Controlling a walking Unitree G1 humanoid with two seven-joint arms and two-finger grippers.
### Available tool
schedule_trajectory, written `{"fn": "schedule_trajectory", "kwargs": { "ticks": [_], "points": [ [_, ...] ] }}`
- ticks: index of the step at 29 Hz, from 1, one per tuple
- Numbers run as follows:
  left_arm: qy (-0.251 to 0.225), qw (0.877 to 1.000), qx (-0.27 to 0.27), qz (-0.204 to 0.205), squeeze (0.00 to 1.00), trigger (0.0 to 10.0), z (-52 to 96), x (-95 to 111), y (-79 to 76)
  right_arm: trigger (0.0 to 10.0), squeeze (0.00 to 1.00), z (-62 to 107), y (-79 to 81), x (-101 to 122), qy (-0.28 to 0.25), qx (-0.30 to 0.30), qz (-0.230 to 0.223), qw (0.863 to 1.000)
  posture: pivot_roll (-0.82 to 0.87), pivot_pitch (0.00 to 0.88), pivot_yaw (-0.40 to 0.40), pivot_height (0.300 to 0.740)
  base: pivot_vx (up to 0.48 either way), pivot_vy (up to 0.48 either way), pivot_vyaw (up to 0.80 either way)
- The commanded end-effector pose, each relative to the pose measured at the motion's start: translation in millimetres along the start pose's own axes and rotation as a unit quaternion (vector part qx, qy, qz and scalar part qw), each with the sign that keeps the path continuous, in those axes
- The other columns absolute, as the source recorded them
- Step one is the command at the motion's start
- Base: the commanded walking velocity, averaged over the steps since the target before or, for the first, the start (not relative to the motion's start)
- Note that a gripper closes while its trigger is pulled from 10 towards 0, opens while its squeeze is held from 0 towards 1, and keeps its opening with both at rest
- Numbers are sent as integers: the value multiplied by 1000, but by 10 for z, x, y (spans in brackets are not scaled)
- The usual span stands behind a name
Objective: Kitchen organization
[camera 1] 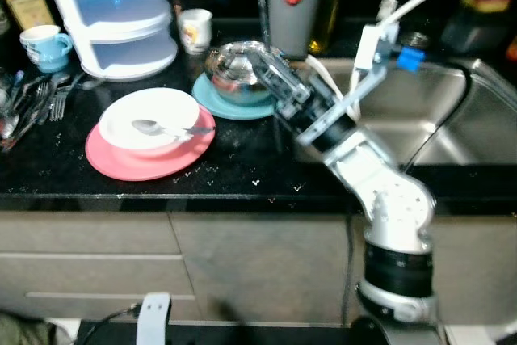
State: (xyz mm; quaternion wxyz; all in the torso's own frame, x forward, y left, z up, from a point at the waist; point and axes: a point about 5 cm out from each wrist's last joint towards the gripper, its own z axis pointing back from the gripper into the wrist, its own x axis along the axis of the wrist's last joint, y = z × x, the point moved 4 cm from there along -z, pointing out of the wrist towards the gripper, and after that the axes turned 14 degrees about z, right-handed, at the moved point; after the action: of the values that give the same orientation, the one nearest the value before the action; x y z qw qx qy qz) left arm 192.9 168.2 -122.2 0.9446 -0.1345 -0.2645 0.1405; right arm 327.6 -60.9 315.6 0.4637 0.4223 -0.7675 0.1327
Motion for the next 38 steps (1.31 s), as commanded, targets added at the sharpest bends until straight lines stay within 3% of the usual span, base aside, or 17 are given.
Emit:
{"fn": "schedule_trajectory", "kwargs": {
  "ticks": [1, 5, 12, 19, 21, 22, 23, 24, 28, 29, 30, 31, 32, 35, 36, 37, 38],
  "points": [
    [6, 1000, 2, -1, 0, 10000, 7, -34, 17, 10000, 0, -33, 35, -53, 9, 3, 1, 1000, -8, 27, -2, 740, 0, -461, 0],
    [2, 1000, 5, 11, 0, 10000, 7, -27, 24, 10000, 0, -50, -70, -234, 67, -35, 67, 995, -7, 29, -2, 740, 0, -115, 0],
    [1, 1000, 5, 12, 0, 10000, 6, -24, 22, 10000, 0, -72, -157, -271, 82, -57, 92, 991, -5, 34, -3, 740, 0, 0, 0],
    [1, 1000, 7, 11, 0, 10000, 6, -28, 24, 10000, 0, -113, -419, -502, 163, -140, 165, 963, -1, 32, -6, 740, 0, 0, 0],
    [3, 1000, 7, 7, 0, 10000, 8, -45, 25, 10000, 0, -125, -629, -622, 228, -190, 247, 923, 3, 36, -13, 740, 0, 0, 0],
    [3, 1000, 7, 7, 0, 10000, 8, -45, 25, 10000, 0, -125, -629, -622, 228, -190, 247, 923, 3, 36, -13, 740, 0, 0, 0],
    [3, 1000, 7, 6, 0, 10000, 8, -53, 24, 10000, 0, -107, -697, -664, 250, -195, 281, 906, 9, 40, -16, 740, 0, 0, 0],
    [5, 1000, 6, 6, 0, 10000, 10, -73, 23, 10000, 0, -71, -792, -697, 278, -202, 332, 879, 13, 47, -21, 740, 0, 0, 0],
    [6, 1000, 7, 9, 0, 10000, 15, -109, 27, 10000, 0, -92, -862, -631, 282, -202, 386, 855, 20, 68, -29, 740, 0, 0, 0],
    [6, 1000, 7, 9, 0, 10000, 15, -109, 27, 10000, 0, -92, -862, -631, 282, -202, 386, 855, 20, 68, -29, 740, 0, 0, 0],
    [6, 1000, 6, 10, 0, 10000, 16, -118, 27, 10000, 0, -110, -886, -598, 283, -199, 413, 843, 20, 71, -30, 740, 0, 0, 0],
    [7, 1000, 6, 10, 0, 10000, 19, -132, 28, 10000, 0, -116, -963, -554, 290, -208, 445, 821, 23, 85, -30, 740, 0, 0, 0],
    [9, 1000, 4, 10, 0, 10000, 24, -160, 30, 10000, 0, -117, -1100, -463, 302, -219, 500, 781, 27, 96, -33, 740, 0, 0, 0],
    [10, 1000, 4, 10, 0, 10000, 30, -188, 36, 10000, 0, -143, -1156, -390, 298, -214, 545, 754, 34, 105, -34, 740, 0, 0, 0],
    [11, 1000, 4, 10, 0, 10000, 34, -205, 41, 10000, 0, -164, -1163, -360, 292, -210, 571, 738, 43, 113, -35, 740, 0, 0, 0],
    [11, 1000, 4, 10, 0, 10000, 34, -205, 41, 10000, 0, -164, -1163, -360, 292, -210, 571, 738, 43, 113, -35, 740, 0, 0, 0],
    [14, 1000, 4, 11, 0, 10000, 42, -236, 51, 10000, 0, -203, -1164, -327, 277, -202, 617, 708, 50, 119, -37, 740, 0, 0, 0]
  ]
}}
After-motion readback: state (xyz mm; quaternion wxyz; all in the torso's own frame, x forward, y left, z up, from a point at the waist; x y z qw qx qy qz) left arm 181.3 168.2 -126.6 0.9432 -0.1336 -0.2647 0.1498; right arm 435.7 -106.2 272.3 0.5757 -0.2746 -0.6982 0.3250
